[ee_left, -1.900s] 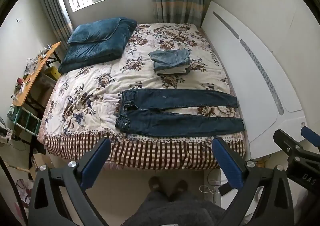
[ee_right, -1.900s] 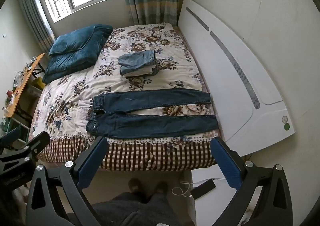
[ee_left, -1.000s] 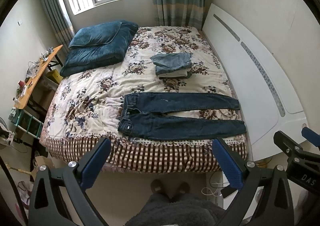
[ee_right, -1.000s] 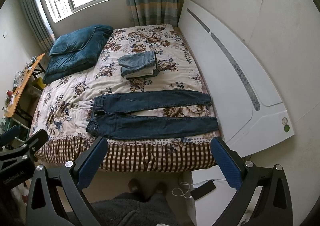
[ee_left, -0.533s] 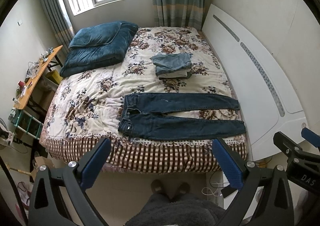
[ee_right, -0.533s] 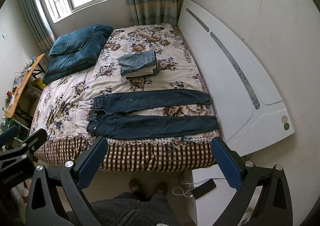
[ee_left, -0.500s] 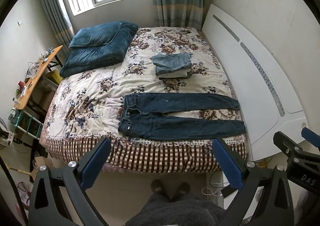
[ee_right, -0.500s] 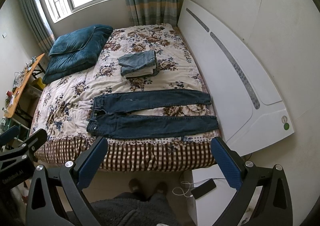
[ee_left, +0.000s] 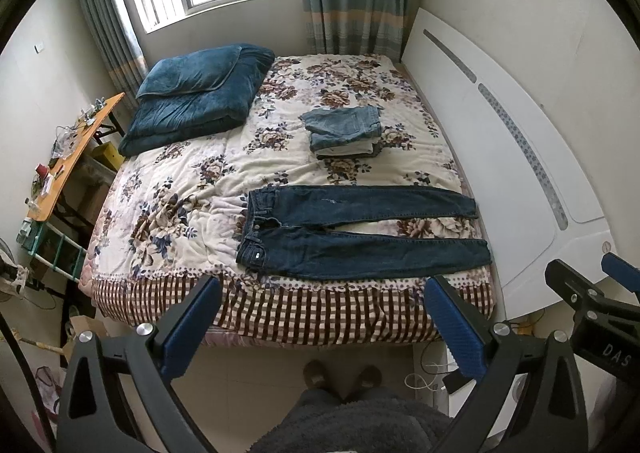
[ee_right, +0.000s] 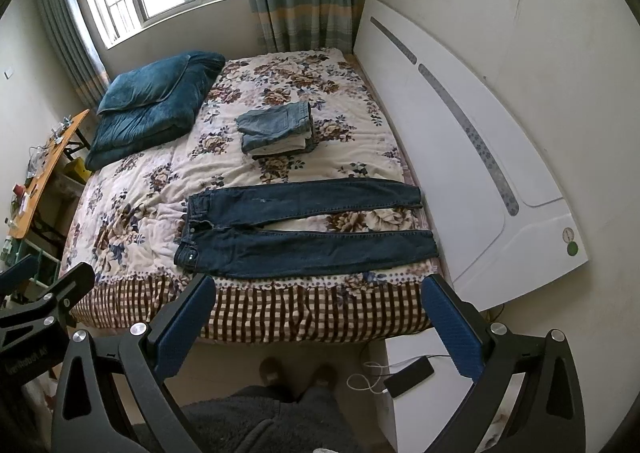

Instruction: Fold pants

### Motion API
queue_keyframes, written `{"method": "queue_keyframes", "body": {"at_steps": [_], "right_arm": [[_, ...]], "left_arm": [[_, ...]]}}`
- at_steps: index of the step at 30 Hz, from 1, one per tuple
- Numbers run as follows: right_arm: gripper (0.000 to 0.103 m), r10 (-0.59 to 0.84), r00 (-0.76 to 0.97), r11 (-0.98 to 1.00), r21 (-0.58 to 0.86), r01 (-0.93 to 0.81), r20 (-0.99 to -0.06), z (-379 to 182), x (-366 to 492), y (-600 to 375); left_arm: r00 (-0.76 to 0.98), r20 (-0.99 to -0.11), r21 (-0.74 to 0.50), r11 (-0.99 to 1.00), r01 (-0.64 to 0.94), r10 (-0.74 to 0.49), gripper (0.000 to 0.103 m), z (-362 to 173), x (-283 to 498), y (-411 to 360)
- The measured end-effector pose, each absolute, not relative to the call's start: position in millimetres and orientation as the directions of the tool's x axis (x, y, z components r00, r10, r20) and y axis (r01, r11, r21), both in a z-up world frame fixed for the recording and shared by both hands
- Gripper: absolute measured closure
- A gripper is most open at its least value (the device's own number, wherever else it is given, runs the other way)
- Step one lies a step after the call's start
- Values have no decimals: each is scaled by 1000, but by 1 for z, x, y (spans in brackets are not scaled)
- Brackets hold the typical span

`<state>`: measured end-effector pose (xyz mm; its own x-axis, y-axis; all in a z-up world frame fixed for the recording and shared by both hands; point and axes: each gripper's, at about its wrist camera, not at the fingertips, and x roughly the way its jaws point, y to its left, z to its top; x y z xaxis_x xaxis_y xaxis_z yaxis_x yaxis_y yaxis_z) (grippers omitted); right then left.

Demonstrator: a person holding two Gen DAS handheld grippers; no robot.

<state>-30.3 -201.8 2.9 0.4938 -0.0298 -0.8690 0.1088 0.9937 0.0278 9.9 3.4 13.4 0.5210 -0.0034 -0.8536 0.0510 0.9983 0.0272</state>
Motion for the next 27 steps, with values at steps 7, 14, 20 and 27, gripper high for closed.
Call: {"method": "queue_keyframes", "body": {"at_steps": [7, 14, 20, 27], "right_arm": [[0, -29, 494, 994, 28, 108, -869, 3, -30, -202], [0, -28, 493, 994, 30, 108, -870, 3, -30, -202], [0, -36, 499, 993, 23, 113, -866, 5, -32, -203], [0, -37, 505, 993, 26, 117, -862, 8, -37, -205]], "left_arm": [[523, -852, 27, 998, 49, -3, 0, 13, 9, 2], [524, -852, 28, 998, 53, -3, 0, 13, 8, 3], [527, -850, 21, 999, 50, -9, 0, 16, 4, 0], [534, -845, 21, 998, 52, -10, 0, 18, 6, -4]]}}
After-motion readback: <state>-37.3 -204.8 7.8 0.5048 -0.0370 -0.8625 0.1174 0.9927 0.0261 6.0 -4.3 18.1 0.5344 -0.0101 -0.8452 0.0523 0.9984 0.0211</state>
